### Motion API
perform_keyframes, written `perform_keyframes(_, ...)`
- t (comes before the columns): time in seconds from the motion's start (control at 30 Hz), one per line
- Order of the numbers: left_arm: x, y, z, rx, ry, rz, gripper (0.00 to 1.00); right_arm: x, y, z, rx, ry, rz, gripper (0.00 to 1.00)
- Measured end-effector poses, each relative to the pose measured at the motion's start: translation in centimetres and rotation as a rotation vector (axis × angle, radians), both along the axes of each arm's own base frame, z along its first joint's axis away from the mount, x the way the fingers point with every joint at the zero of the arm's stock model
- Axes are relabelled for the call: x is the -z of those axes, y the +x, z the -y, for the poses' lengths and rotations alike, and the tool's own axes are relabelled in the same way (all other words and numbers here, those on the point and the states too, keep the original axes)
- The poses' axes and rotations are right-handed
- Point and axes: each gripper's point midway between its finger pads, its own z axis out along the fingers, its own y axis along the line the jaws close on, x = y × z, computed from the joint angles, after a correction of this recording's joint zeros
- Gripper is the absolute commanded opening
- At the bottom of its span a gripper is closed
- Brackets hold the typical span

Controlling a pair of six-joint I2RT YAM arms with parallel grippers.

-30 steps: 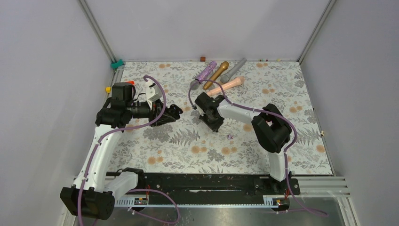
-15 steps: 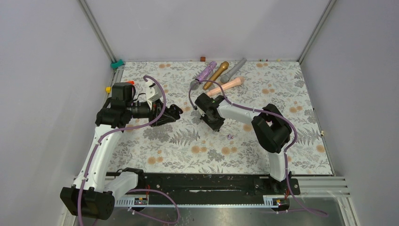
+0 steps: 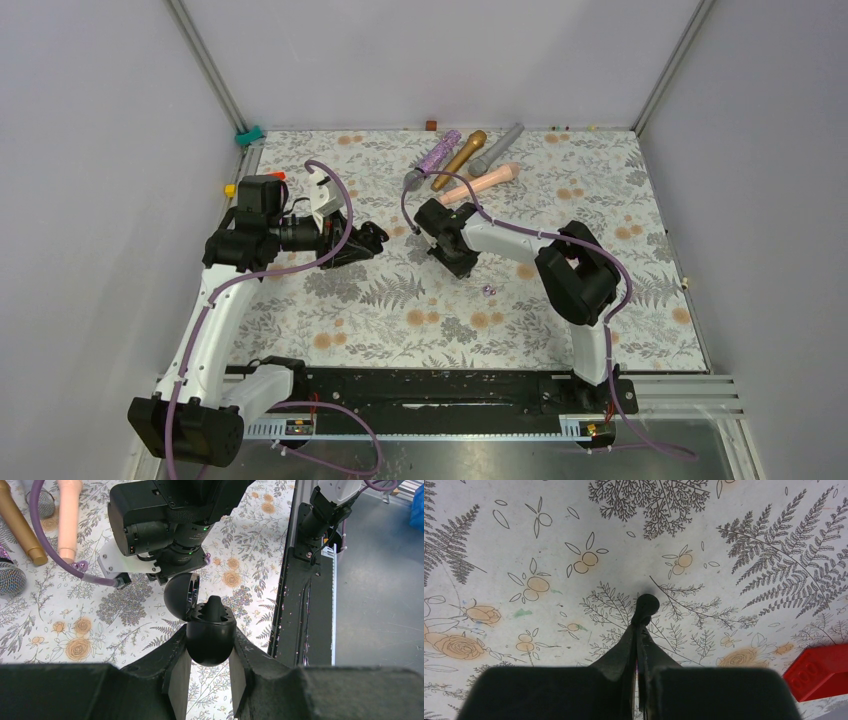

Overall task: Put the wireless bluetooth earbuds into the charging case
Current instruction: Pick up the earbud from the center of the board.

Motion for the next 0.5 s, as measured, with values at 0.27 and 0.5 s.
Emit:
perform_keyframes(0.27,0.0,0.01,0.0,0.0,0.0,0.0,0.0,-0.1,0.17,0.18,-0.004,-0.01,0.009,0.0)
perform_keyframes(0.5,0.0,0.01,0.0,0.0,0.0,0.0,0.0,-0.32,0.48,0.37,-0.008,-0.024,0.024,0.04)
